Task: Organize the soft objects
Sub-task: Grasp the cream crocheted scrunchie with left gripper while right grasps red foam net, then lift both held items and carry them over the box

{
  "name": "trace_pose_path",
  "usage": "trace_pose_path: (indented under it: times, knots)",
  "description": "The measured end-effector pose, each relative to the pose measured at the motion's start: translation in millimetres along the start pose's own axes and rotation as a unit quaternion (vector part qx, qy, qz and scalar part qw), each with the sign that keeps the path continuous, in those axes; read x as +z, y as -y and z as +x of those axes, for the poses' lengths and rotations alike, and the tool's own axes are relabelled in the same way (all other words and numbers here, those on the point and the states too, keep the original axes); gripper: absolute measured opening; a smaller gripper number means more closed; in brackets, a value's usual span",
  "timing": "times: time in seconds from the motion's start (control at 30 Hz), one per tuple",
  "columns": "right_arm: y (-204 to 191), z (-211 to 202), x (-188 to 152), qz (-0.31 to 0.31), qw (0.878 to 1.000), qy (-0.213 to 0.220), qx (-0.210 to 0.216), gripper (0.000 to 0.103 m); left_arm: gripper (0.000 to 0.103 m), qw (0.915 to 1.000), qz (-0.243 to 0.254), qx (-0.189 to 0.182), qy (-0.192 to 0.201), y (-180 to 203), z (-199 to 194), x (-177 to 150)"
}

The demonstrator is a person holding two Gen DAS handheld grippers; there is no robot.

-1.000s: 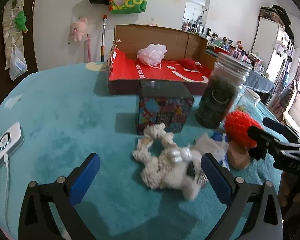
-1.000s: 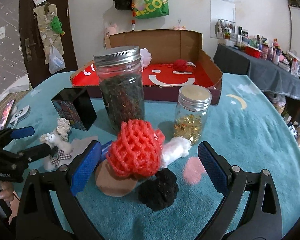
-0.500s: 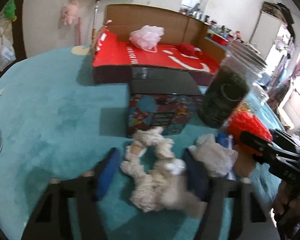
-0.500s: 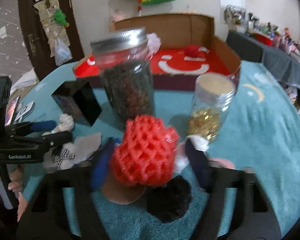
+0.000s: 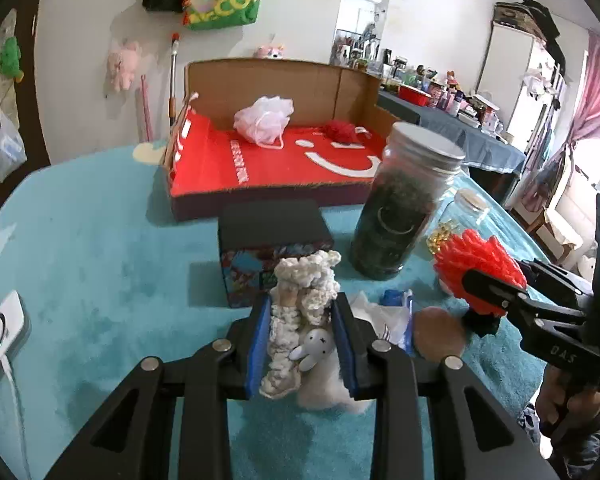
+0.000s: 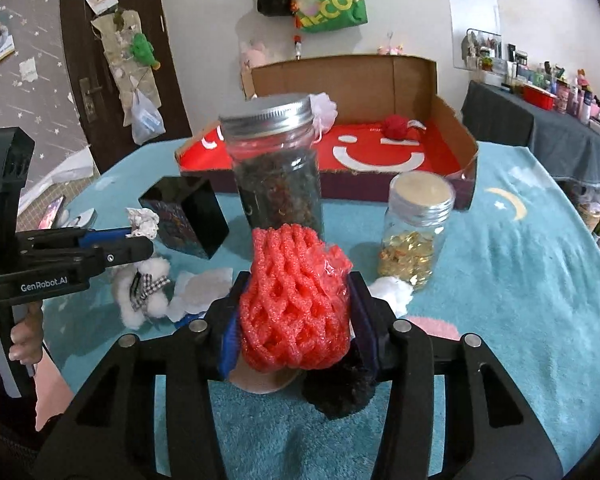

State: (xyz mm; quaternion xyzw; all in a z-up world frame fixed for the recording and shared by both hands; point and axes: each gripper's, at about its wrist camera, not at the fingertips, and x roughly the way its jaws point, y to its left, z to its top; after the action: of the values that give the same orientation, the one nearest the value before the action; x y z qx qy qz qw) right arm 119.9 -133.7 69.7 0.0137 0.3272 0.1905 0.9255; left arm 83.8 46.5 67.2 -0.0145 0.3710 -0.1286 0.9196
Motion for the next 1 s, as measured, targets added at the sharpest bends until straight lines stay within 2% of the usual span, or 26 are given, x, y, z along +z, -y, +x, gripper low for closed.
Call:
trace_pose_path:
  times: [0.33,0.53,0.67,0.77,1.0]
  knots:
    - [4.0,-10.0,-1.0,0.002,1.000,0.008,-0.003,0.045,0.032,0.9998,0.004,0.014,0.010,-5.1,-10.1,7.4]
    - [4.1,-13.3,-1.0,0.004,1.000,0.017,-0.004,0.045,0.032,0.9993,0.024,0.009,0.028,7.3,-21.9,13.6]
    - [1.1,-17.3,-1.8,-0.003,1.000,0.025,-0.010,0.045,0.032,0.9985,0.041,-0.012,0.035,22.5,-25.0,16.2]
    - [0.5,-18.6,-3.0,-0.005,1.000,0.026,-0.009,0.045,0.032,0.9973,0.050,-0.050,0.017,37.6,-15.6,12.2]
    - [0.9,-13.0,-15.7,0.003,1.000,0.019,-0.004,0.045,0.032,0.9947,0.055,-0.076,-0.040,57.2,23.0,-2.9]
